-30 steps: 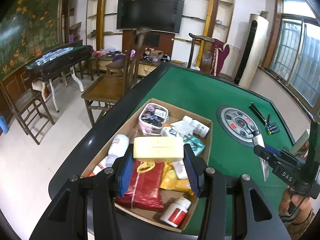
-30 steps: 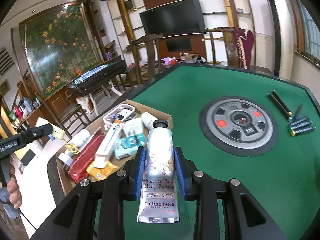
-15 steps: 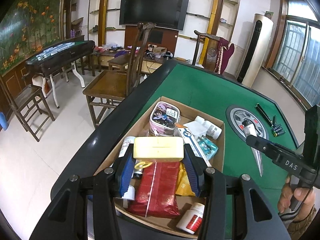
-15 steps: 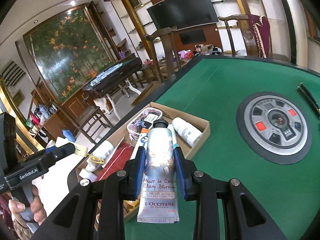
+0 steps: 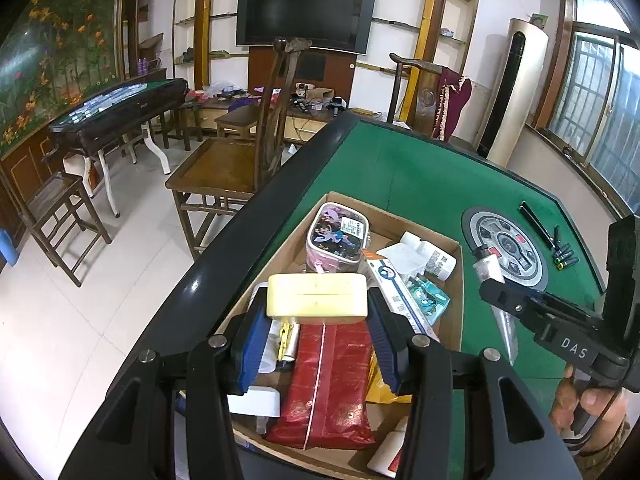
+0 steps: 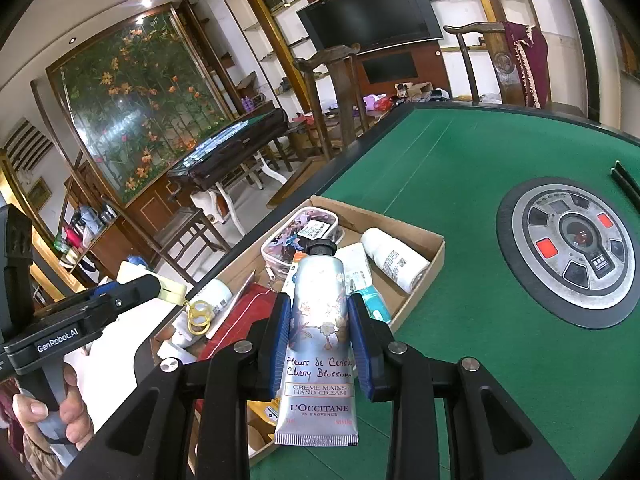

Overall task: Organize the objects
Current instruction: 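Lower pouch into tray with left gripper while right gripper lowers hand cream tube into tray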

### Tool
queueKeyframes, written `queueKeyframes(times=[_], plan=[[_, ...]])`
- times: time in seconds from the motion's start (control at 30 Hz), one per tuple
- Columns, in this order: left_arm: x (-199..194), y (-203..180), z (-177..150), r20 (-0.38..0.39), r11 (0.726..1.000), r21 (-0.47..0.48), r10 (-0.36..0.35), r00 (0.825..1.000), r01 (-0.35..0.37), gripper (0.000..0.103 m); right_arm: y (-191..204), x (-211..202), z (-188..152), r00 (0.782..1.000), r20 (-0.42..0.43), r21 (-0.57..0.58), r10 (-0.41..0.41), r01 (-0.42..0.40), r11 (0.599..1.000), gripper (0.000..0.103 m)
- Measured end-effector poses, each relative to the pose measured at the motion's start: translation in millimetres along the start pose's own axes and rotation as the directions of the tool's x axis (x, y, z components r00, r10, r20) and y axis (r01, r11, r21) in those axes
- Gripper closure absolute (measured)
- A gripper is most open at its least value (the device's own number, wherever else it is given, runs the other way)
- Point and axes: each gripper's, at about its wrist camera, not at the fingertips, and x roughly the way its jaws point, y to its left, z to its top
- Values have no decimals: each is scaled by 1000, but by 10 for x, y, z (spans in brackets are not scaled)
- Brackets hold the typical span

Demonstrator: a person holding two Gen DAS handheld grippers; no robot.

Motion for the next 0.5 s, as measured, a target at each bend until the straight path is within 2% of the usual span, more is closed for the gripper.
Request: queueKeyframes(times=[0.5], plan=[[159, -133, 73, -19, 1000, 25, 2, 1000, -1, 57, -81, -20, -8, 1000, 12, 14, 8, -8, 1000, 72]])
